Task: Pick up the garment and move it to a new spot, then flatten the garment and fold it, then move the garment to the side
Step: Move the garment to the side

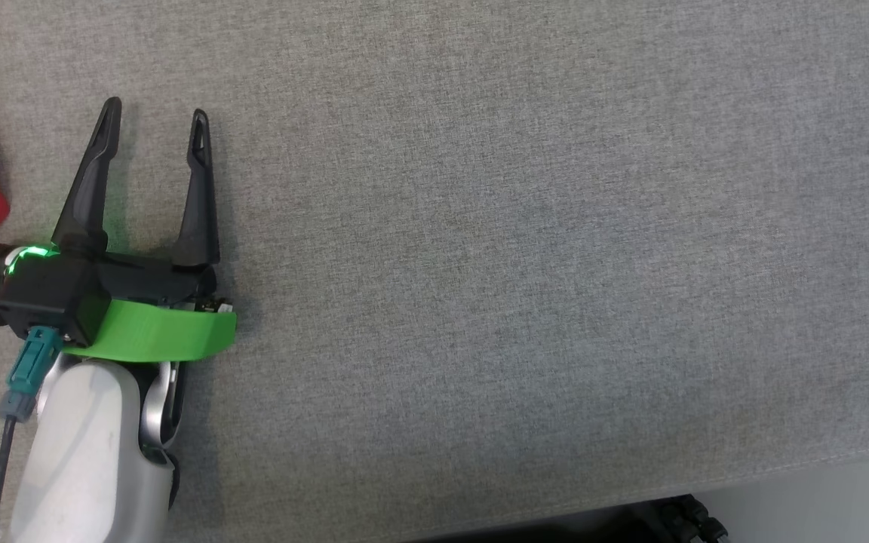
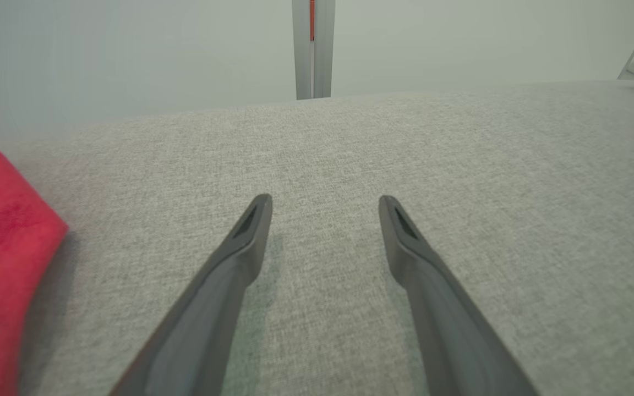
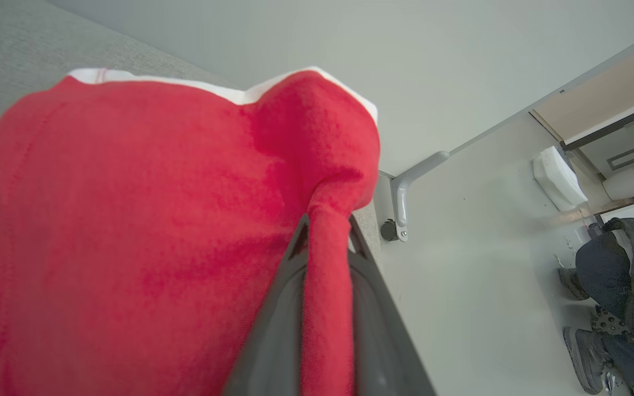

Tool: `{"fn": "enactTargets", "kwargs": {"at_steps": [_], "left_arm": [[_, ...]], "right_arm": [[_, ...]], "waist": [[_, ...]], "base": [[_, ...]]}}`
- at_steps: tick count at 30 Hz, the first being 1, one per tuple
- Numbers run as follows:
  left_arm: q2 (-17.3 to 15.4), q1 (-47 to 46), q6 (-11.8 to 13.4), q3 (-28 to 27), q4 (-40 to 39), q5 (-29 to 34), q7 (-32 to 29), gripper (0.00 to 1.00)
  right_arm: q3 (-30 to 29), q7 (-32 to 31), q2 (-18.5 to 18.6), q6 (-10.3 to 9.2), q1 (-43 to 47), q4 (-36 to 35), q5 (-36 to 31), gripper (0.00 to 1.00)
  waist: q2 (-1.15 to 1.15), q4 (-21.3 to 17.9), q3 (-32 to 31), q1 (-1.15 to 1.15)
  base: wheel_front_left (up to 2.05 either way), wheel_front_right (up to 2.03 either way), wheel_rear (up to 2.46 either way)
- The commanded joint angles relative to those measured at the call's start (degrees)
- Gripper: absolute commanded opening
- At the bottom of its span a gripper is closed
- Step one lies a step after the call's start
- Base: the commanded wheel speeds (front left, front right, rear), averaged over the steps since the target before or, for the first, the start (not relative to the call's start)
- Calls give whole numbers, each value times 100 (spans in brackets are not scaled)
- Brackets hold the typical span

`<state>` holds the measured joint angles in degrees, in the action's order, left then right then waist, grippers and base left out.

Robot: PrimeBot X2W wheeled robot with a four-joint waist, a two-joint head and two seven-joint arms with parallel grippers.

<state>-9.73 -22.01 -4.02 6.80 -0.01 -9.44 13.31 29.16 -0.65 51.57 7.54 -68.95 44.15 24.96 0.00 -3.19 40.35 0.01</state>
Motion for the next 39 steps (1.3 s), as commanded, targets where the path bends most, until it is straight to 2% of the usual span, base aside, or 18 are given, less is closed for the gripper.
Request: {"fn": "enactTargets", "kwargs": {"at_steps": [1,2,3,11,20,28,39], "left_arm": [[-23,68,46,4,38,21,-24,100],[-26,78,56,0,33,14,-27,100],[-29,94,65,-4,28,5,-26,100],[-3,216,132,-63,270,-114,47,100],[73,604,198,-203,727,-291,148,100],[90,1082,260,-384,905,-379,191,100],[124,1616,268,-481,1045,-466,187,100]], "right_arm": [[27,-43,-44,-10,-95,123,-46,0],[36,-47,-74,-10,-130,176,-67,9],[30,7,-110,-10,-174,231,-120,100],[-178,744,-445,-10,-286,526,-283,100],[-163,1473,-1250,-10,264,261,-174,100],[-578,1584,-1946,-10,1358,-522,-169,100],[-1470,1588,-2862,-9,3542,-1870,-583,100]], "waist": [[0,15,-12,-1],[0,17,-20,-1],[0,18,-33,-1],[0,48,-377,-1],[0,145,-1349,-1],[0,296,-2204,-1],[0,426,-3071,-1]], "base": [[0,0,0],[0,0,0],[0,0,0],[0,0,0],[0,0,0],[0,0,0],[0,0,0]]}}
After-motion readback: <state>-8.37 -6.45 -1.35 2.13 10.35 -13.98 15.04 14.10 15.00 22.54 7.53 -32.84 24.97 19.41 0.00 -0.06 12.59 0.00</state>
